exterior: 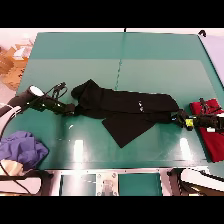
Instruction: Fold the shirts.
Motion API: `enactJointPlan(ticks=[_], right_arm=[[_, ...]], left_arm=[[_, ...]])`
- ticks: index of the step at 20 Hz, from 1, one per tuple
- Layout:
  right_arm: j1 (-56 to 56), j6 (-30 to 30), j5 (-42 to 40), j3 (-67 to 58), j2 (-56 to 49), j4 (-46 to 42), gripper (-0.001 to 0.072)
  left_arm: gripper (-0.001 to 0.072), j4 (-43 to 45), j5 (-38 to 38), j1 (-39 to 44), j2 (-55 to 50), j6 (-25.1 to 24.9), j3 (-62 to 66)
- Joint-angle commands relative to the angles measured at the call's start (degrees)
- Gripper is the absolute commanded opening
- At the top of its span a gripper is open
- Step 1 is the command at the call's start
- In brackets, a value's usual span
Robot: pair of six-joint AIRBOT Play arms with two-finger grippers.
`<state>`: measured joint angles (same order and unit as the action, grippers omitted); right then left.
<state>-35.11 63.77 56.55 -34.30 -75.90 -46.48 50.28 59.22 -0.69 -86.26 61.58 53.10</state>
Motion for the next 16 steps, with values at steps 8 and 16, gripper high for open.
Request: enactJointPlan(ticks=[8, 16], right_arm=[[0.3, -3.3, 13.3, -16.2, 11.2, 19.9, 0.0014], [0.2, 7.4, -8.9, -50.1, 35.1, 22.0, 0.0014]], left_arm=[[0.0023, -1.4, 19.2, 0.2, 5.3, 3.3, 26.1], [0.0024, -4.2, 10.3, 0.2, 21.4, 5.9, 66.0]])
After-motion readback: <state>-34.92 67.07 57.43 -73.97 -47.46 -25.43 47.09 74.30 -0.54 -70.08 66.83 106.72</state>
